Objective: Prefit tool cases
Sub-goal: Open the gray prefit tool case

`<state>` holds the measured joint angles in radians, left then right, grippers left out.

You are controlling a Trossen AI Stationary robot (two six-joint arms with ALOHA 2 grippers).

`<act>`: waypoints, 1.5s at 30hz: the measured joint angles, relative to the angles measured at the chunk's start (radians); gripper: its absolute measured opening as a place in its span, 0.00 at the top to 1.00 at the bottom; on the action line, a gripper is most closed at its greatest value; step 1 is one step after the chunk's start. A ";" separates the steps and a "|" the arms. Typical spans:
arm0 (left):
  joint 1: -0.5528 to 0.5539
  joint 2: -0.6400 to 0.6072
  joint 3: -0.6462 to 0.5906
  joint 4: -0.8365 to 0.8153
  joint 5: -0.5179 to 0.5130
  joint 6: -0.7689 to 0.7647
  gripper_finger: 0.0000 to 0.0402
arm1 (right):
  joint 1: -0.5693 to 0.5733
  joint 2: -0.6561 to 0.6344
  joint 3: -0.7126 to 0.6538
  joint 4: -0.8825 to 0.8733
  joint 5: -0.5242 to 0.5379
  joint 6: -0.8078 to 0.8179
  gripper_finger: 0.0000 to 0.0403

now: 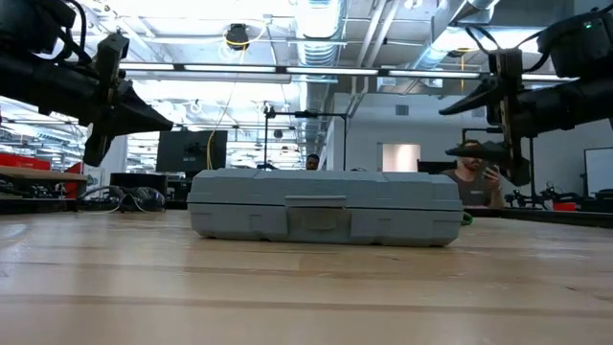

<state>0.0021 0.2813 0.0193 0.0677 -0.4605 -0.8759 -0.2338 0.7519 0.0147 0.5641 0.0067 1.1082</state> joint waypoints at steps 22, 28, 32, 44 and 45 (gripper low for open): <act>0.000 0.000 0.052 0.114 0.118 0.214 1.00 | -0.004 0.000 0.112 0.162 -0.095 -0.128 0.95; 0.000 0.000 0.111 0.100 0.121 0.295 1.00 | -0.005 0.000 0.267 -0.097 -0.145 -0.216 0.99; 0.000 0.005 0.176 0.023 0.155 0.312 1.00 | -0.004 0.002 0.427 -0.357 -0.189 -0.311 0.99; 0.000 0.275 0.558 -0.268 0.285 0.479 1.00 | 0.004 0.007 0.753 -0.803 -0.205 -0.479 1.00; 0.000 0.306 0.595 -0.291 0.301 0.498 1.00 | 0.010 0.007 0.761 -0.812 -0.207 -0.481 1.00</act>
<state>0.0025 0.5876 0.6146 -0.2238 -0.1597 -0.3774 -0.2242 0.7589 0.7758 -0.2478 -0.2002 0.6274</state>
